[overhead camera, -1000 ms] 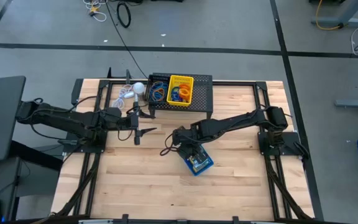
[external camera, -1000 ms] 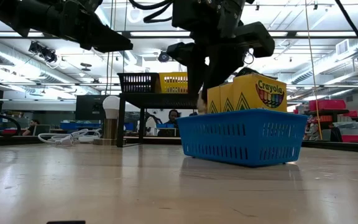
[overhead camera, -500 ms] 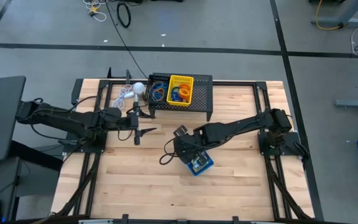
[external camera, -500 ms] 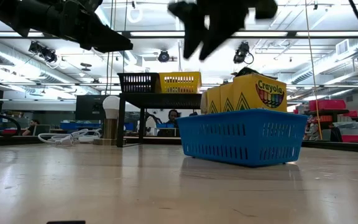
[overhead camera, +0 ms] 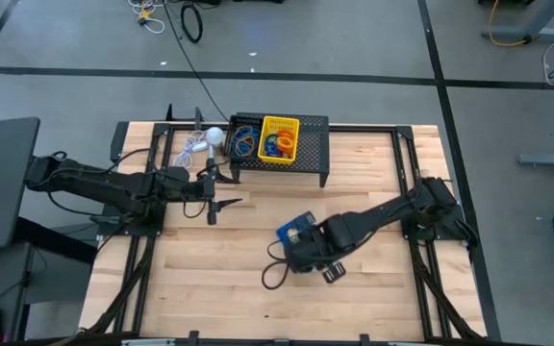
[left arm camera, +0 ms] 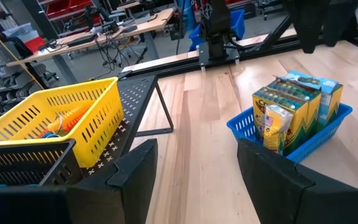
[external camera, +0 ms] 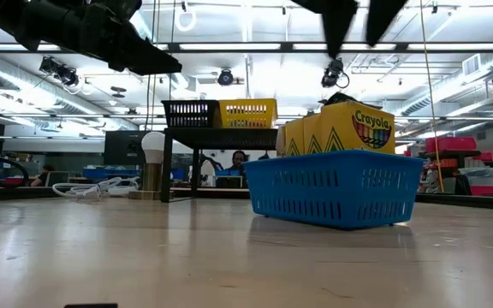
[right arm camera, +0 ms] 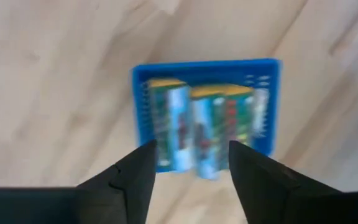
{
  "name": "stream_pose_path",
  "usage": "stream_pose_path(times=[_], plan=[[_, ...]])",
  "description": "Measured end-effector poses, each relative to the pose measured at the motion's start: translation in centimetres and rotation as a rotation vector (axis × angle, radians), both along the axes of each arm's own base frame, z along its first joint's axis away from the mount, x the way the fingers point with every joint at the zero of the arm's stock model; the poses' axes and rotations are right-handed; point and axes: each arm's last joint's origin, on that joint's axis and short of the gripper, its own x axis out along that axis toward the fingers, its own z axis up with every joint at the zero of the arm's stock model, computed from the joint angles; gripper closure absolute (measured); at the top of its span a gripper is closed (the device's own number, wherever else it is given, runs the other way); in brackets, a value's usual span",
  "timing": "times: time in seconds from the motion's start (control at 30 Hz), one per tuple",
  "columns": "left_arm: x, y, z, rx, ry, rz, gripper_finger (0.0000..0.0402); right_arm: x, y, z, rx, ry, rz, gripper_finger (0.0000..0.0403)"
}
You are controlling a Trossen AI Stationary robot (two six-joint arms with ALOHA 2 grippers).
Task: Pick & Place Office Desk Supplies
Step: Put the blue basket on the shelf
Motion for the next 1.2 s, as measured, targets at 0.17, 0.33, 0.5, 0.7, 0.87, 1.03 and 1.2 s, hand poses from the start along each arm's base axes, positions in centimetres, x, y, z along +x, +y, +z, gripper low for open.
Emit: stream_pose_path(times=[0.17, 0.33, 0.5, 0.7, 0.87, 1.03, 1.2], plan=[[0.0, 0.0, 0.0, 0.0, -0.001, 0.0, 0.0175, -1.1, 2.5, 0.0, 0.07, 0.002, -0.084, 0.0181], [0.0, 0.0, 0.0, 0.0, -0.001, 0.0, 0.0175, -2.3, 4.7, -2.2, 0.034, -0.004, -0.097, 0.0179], [0.0, 0.0, 0.0, -0.002, -0.002, -0.012, 0.0175, -3.4, 5.3, -6.9, -0.02, 0.035, -0.106, 0.0179], [0.0, -0.1, 0.0, -0.005, -0.002, -0.027, 0.0175, -3.7, 4.9, -9.9, -0.026, 0.017, -0.115, 0.0179], [0.0, -0.1, 0.0, -0.005, -0.003, -0.027, 0.0175, -3.6, 4.4, -10.5, -0.044, -0.016, -0.123, 0.0179], [0.0, -0.1, 0.0, -0.005, -0.004, -0.027, 0.0175, -3.2, 3.9, -10.6, -0.065, -0.028, -0.095, 0.0179], [0.0, -0.1, 0.0, -0.009, -0.005, -0.026, 0.0175, -2.9, 3.4, -10.5, -0.068, -0.027, -0.101, 0.0179]])
